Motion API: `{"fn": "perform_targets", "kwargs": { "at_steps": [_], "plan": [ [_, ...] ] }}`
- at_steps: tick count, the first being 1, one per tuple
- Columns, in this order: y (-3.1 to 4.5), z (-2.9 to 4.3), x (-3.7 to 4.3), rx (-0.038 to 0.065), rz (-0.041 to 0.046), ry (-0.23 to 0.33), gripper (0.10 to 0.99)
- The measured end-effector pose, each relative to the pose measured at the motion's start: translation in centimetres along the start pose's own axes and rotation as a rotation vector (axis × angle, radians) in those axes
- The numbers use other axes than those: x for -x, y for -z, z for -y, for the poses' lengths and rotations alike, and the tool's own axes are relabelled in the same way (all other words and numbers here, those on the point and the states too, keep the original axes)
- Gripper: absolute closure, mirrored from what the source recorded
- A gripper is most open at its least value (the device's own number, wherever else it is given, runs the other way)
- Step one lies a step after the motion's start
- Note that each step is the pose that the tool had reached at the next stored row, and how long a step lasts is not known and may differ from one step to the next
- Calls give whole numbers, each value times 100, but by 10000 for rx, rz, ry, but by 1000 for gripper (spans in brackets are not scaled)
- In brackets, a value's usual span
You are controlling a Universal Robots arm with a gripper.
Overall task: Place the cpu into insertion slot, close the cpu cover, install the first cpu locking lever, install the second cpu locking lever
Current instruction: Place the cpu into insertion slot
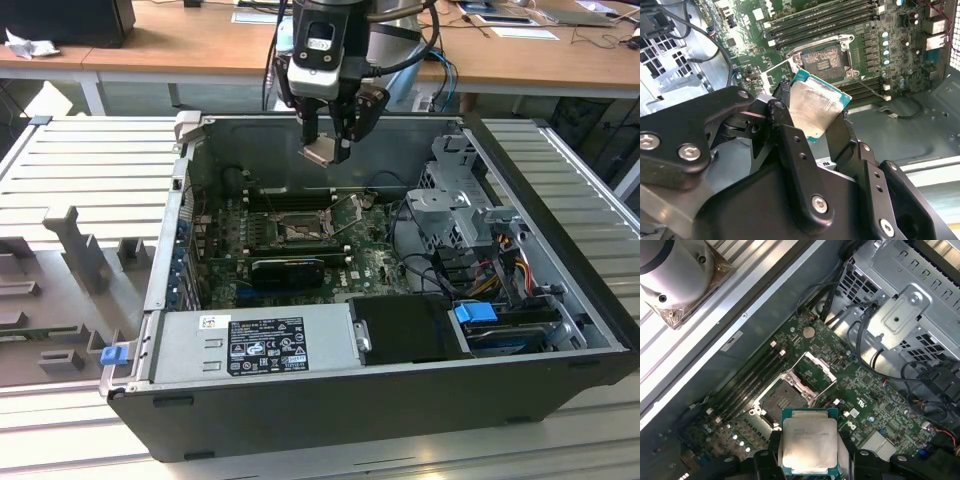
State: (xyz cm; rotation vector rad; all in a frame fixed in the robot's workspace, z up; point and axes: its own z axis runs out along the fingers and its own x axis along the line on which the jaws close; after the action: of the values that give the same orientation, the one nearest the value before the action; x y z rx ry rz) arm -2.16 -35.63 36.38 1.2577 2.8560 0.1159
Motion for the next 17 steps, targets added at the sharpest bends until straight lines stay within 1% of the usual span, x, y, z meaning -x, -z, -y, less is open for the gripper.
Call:
{"fn": "perform_targets", "kwargs": {
  "at_steps": [4, 9, 12, 16, 17],
  "plan": [
    [-7, 1, 0, -10, 41, -333, 561],
    [-18, 2, 0, -21, 117, -1065, 561],
    [-24, 2, 1, -18, 144, -1409, 561],
    [-31, 2, 1, -29, 186, -1735, 561],
    [-36, 3, 1, -41, 216, -1913, 561]
  ]
}}
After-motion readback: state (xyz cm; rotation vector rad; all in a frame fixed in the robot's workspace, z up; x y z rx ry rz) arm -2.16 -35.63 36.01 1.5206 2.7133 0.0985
